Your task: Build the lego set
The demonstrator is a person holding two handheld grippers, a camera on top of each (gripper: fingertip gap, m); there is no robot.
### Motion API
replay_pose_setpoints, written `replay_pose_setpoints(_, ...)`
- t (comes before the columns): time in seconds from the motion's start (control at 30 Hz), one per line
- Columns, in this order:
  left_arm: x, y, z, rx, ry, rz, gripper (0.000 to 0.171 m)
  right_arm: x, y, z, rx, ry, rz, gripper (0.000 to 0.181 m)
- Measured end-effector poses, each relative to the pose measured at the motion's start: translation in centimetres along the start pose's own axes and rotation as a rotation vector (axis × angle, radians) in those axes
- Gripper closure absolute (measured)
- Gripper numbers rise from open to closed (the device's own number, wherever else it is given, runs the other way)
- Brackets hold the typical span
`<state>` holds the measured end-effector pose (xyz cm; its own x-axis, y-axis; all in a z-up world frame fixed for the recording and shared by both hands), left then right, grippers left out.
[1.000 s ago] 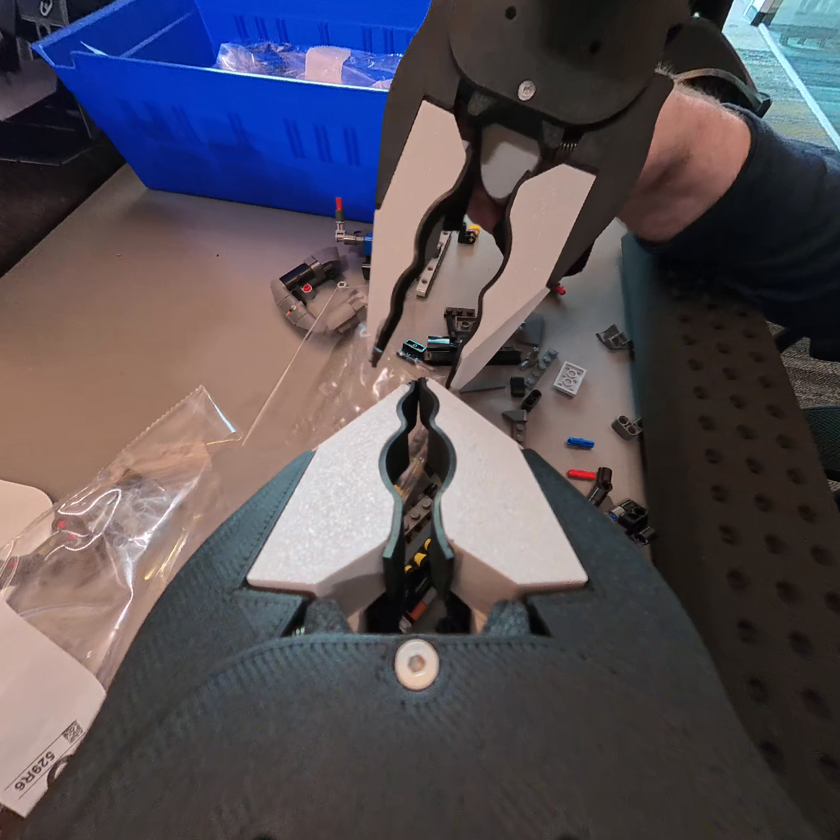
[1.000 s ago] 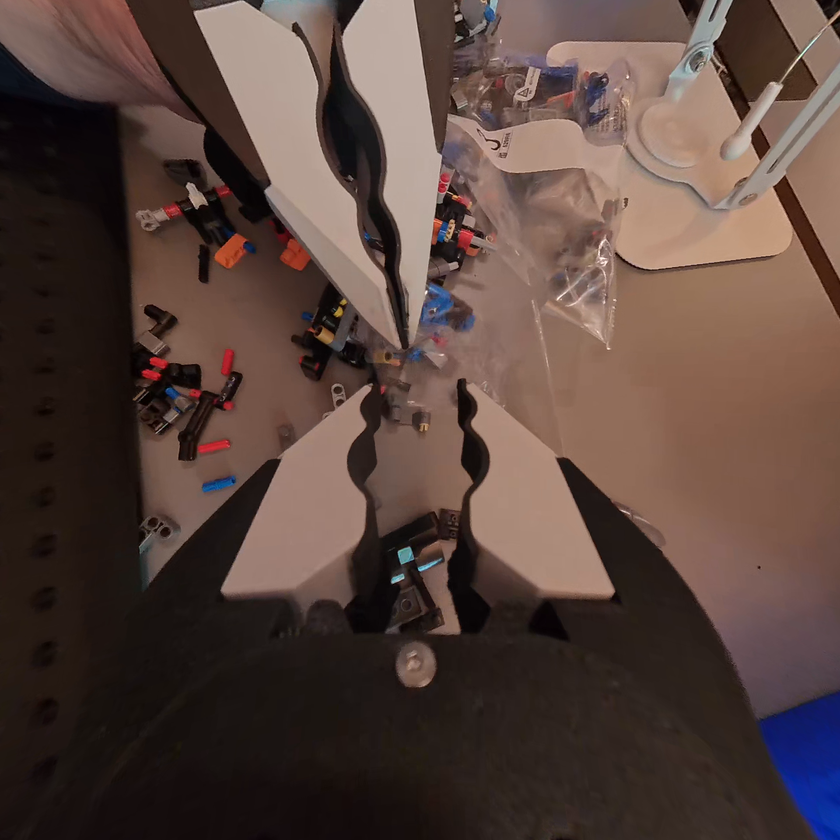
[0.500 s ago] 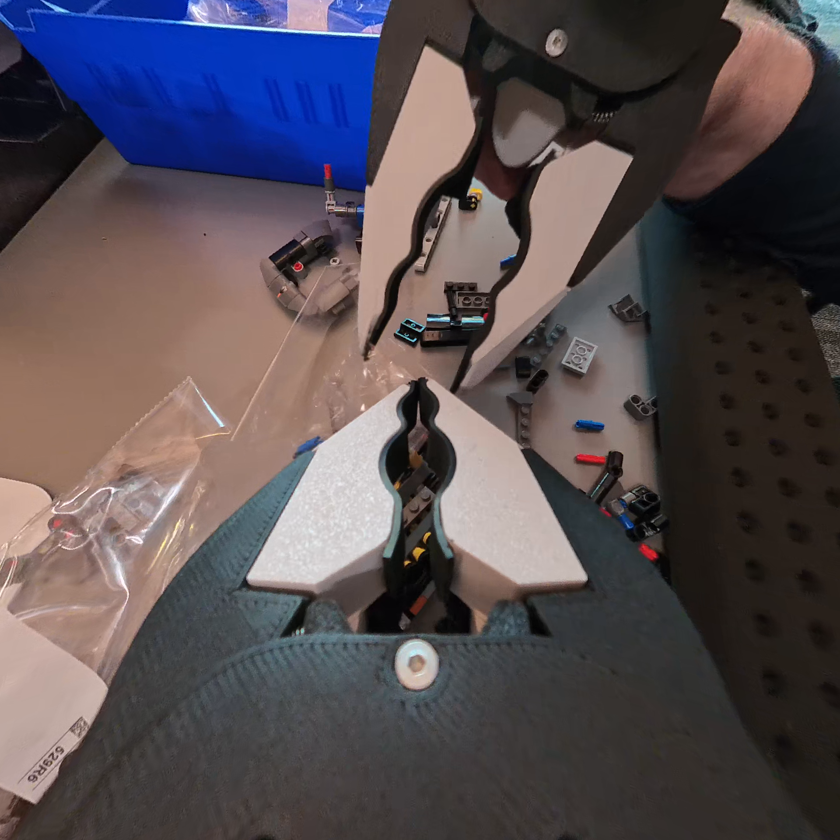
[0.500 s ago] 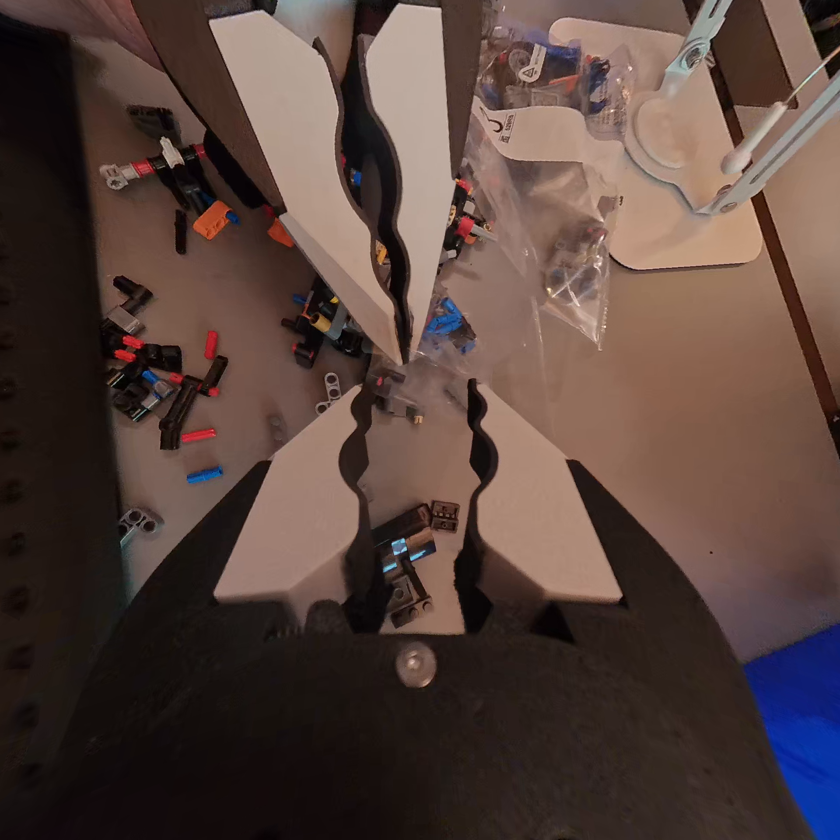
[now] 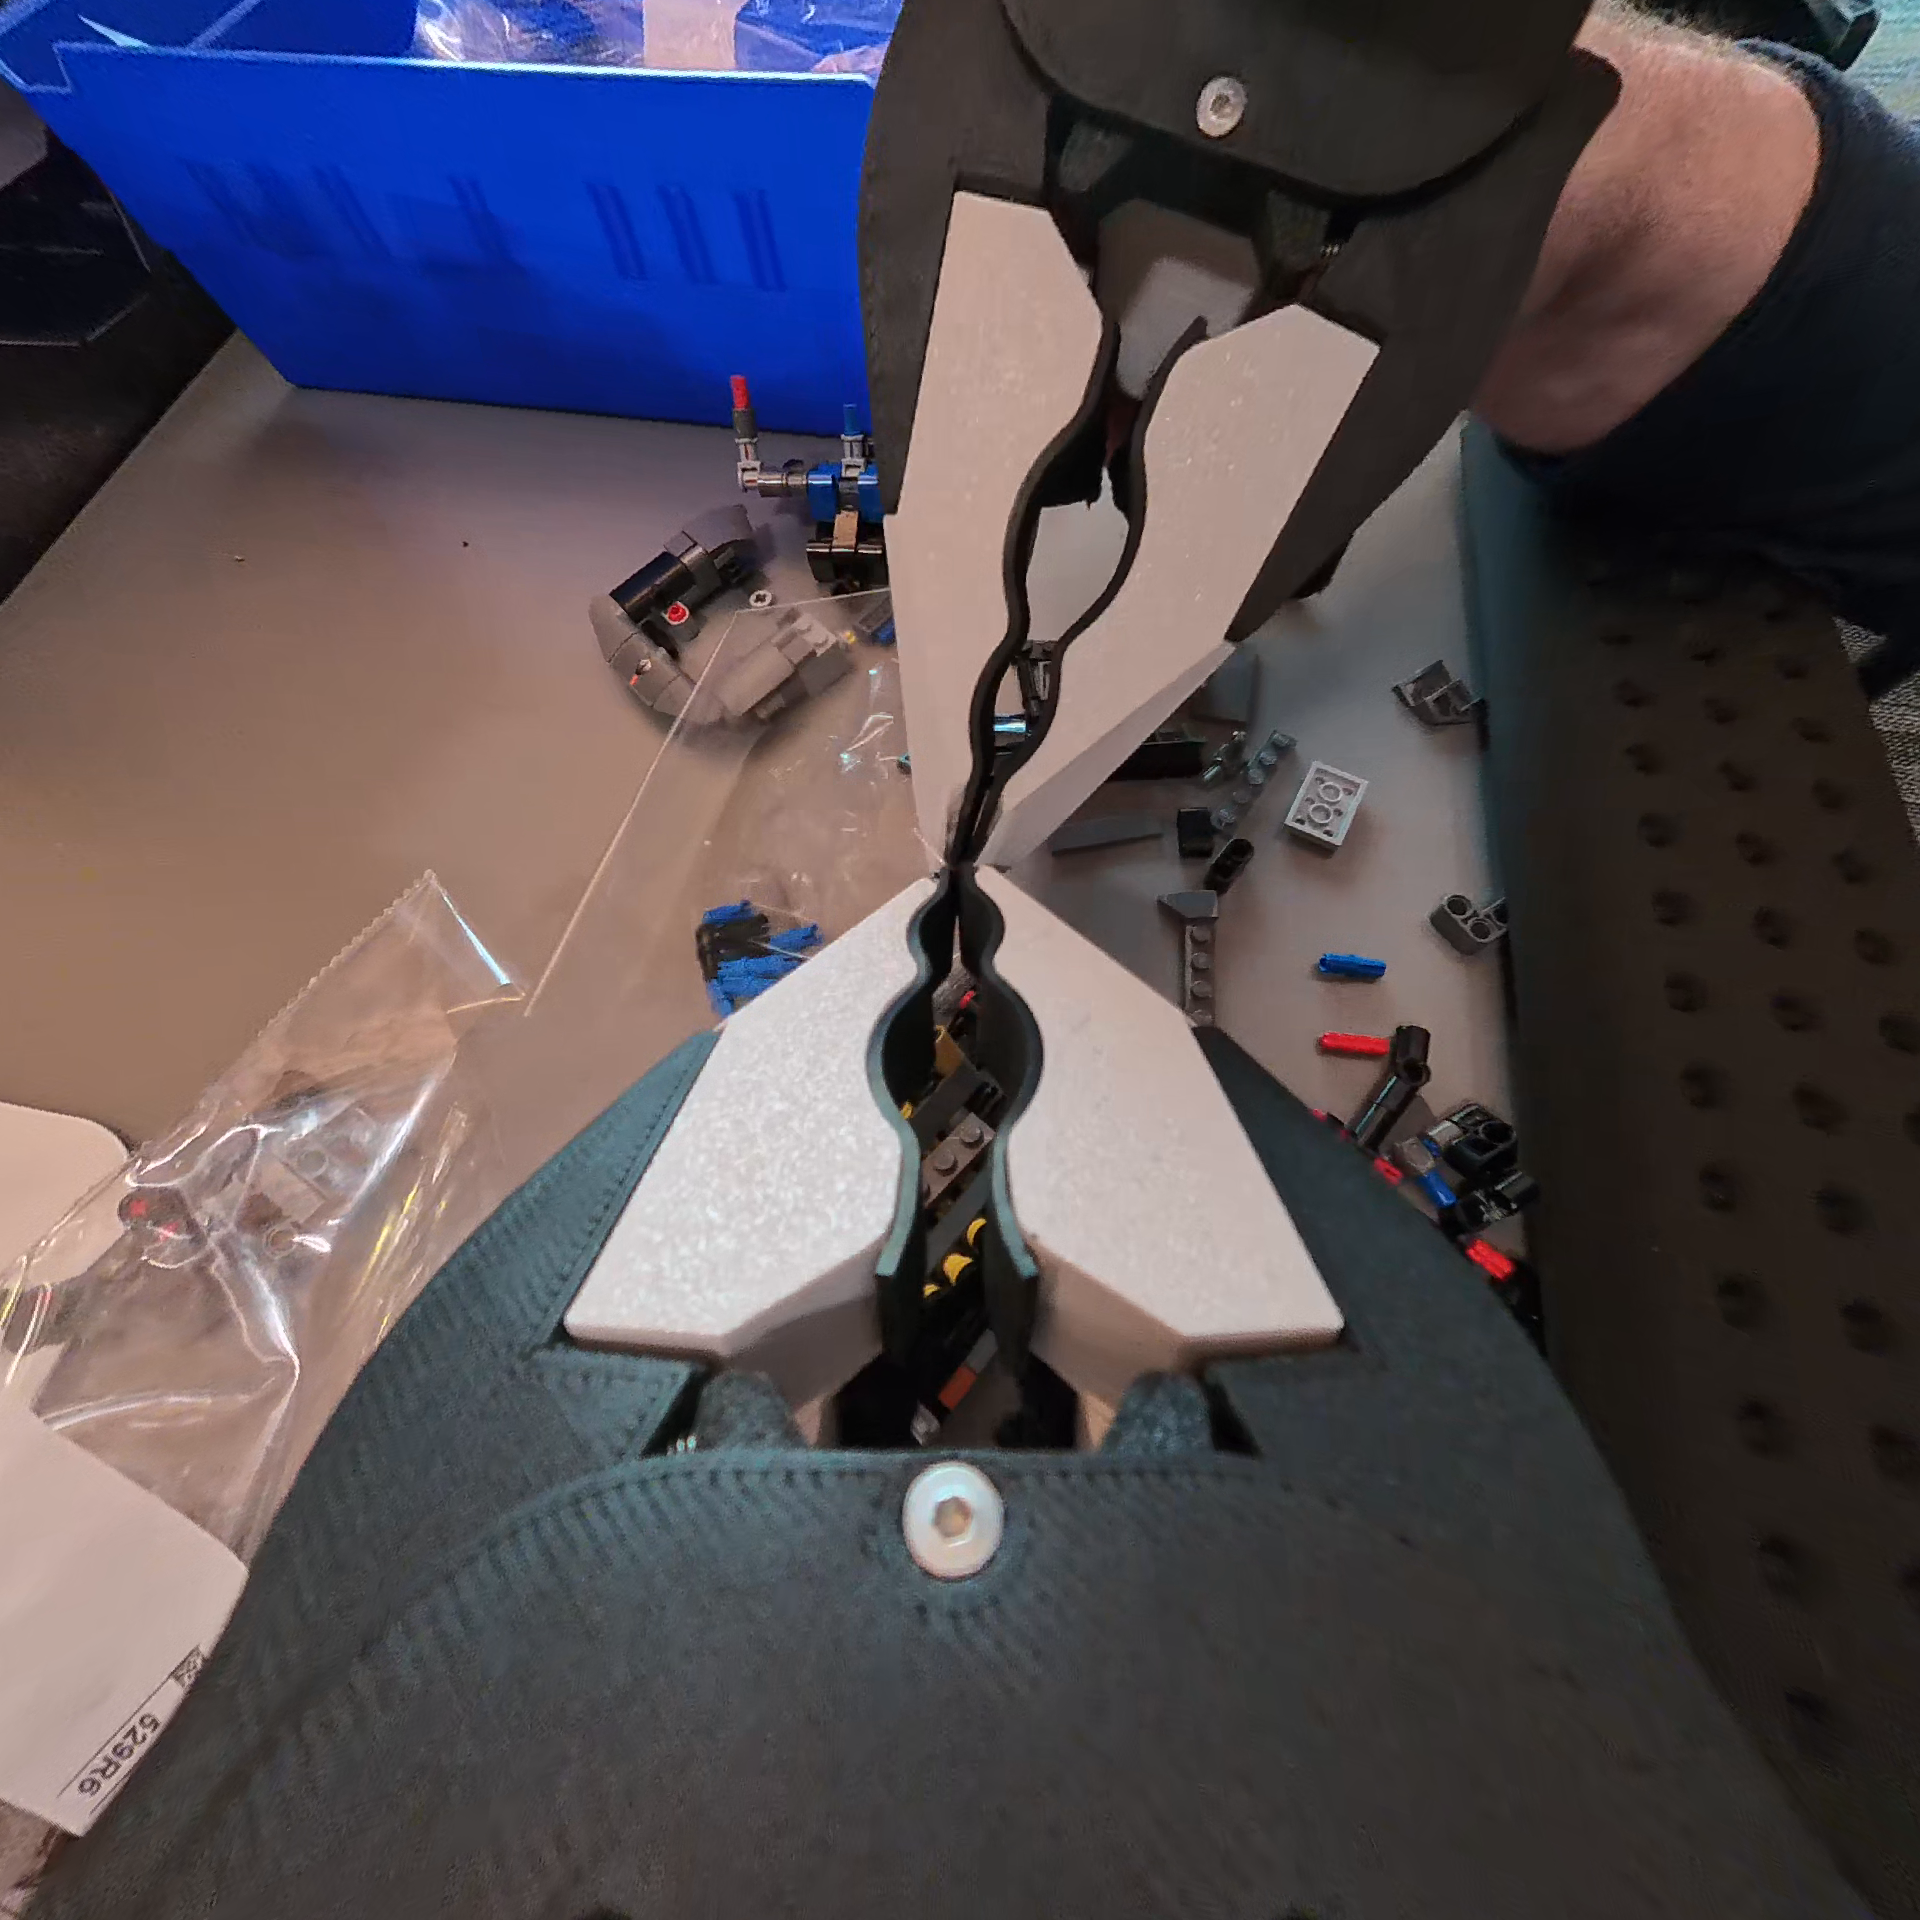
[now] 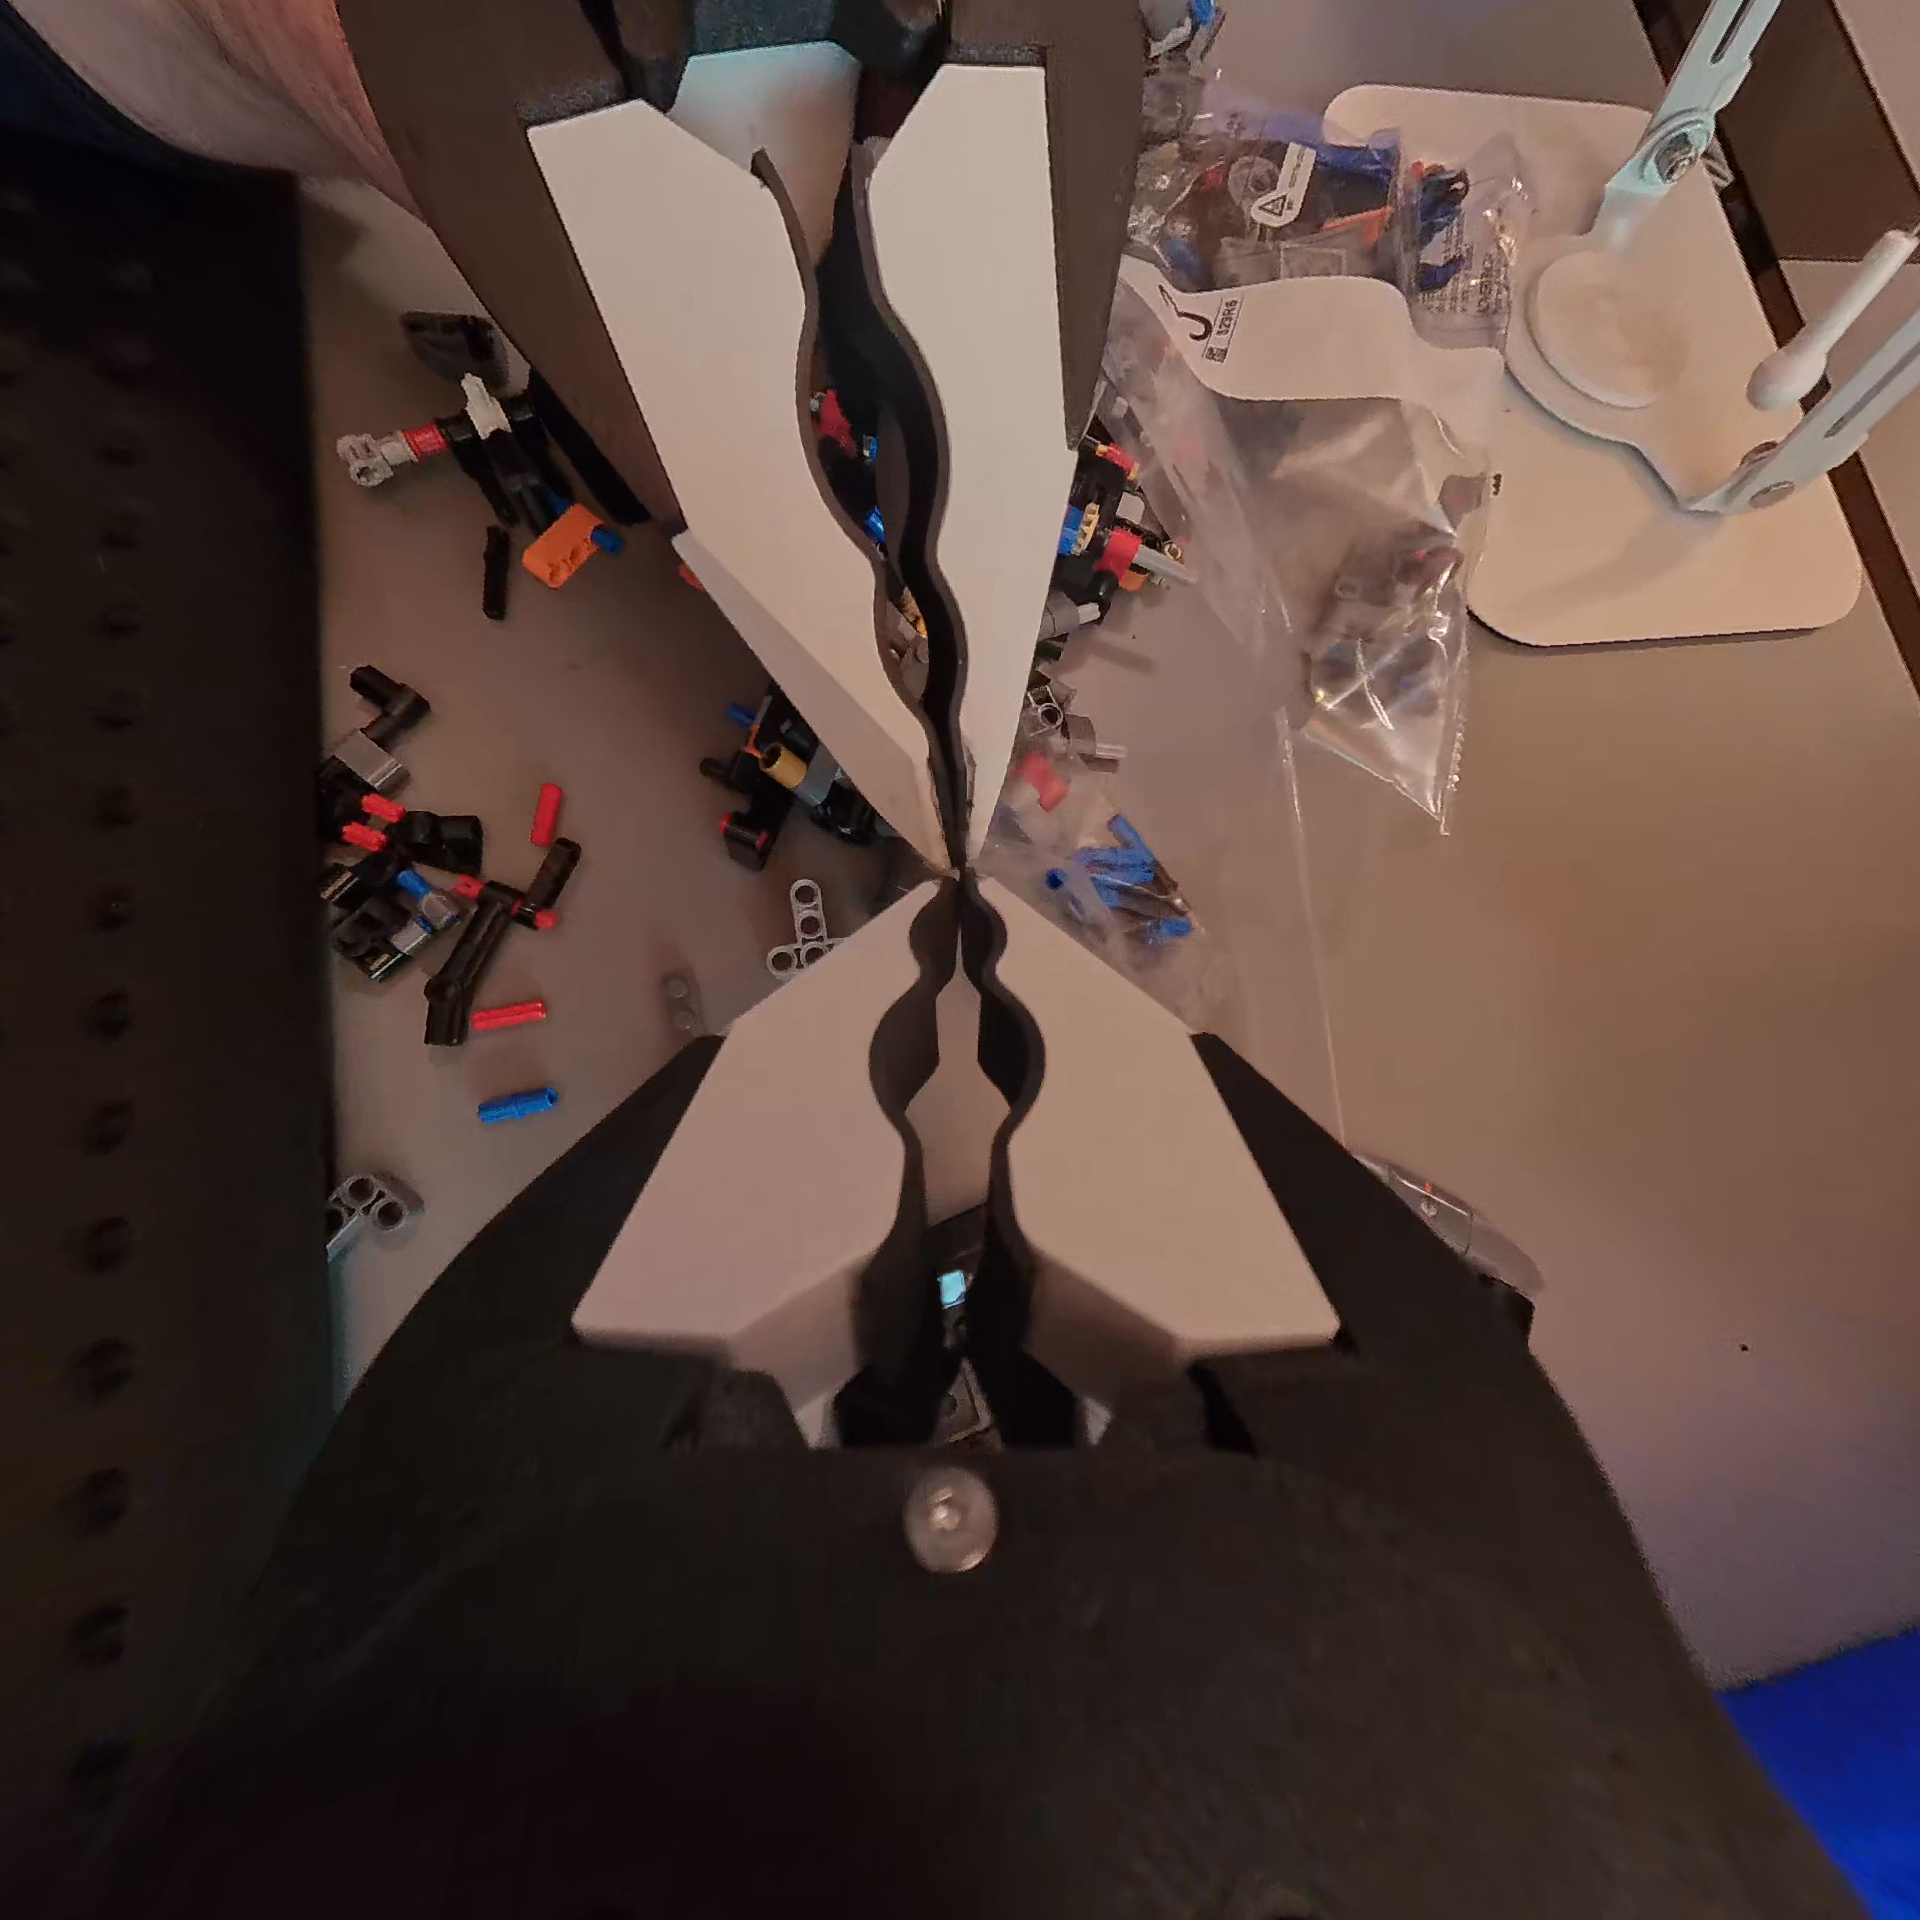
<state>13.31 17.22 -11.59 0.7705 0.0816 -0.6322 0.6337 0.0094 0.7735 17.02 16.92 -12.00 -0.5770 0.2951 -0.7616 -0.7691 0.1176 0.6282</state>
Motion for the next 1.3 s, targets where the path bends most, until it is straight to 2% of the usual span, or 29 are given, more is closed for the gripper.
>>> replay_pose_setpoints(0.17,0.0,-0.2,-0.3,0.0,0.005,0.011,0.171,-0.2,0.0,0.0,0.029,0.029,0.03,0.181)
replay_pose_setpoints(0.4,-0.8,0.4,-0.9,-0.057,-0.022,0.099,0.168,-0.8,0.1,0.5,0.071,0.047,0.085,0.181)
replay_pose_setpoints(0.63,-0.3,0.0,-0.8,-0.045,-0.019,0.064,0.171,-0.7,0.0,0.3,0.079,0.067,0.084,0.181)
replay_pose_setpoints(0.8,-0.8,0.2,-1.1,-0.053,-0.004,0.085,0.171,-0.6,-0.1,0.4,0.084,0.071,0.082,0.181)
replay_pose_setpoints(0.97,-2.0,0.3,-1.9,-0.075,0.019,0.108,0.167,-0.8,-0.3,0.6,0.102,0.076,0.094,0.181)
replay_pose_setpoints(1.2,-2.6,-1.0,-3.7,-0.123,0.1,0.034,0.159,-1.1,-0.4,1.4,0.125,0.032,0.11,0.181)
replay_pose_setpoints(1.3,-3.2,-0.6,-3.9,-0.117,0.121,0.065,0.161,-1.1,-0.3,2.2,0.15,-0.015,0.113,0.163)
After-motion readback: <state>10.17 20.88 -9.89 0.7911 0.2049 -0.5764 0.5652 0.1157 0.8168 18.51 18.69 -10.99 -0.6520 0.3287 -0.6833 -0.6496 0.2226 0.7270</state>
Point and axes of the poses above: each gripper's, where its closed fingertips meet, x out along the fingers, y out of its top, z = x × y across the jaws, the point moved 3 cm from there along -x, back along the fingers, and after that the axes turned 6 degrees about -z, right-handed, at the moved point
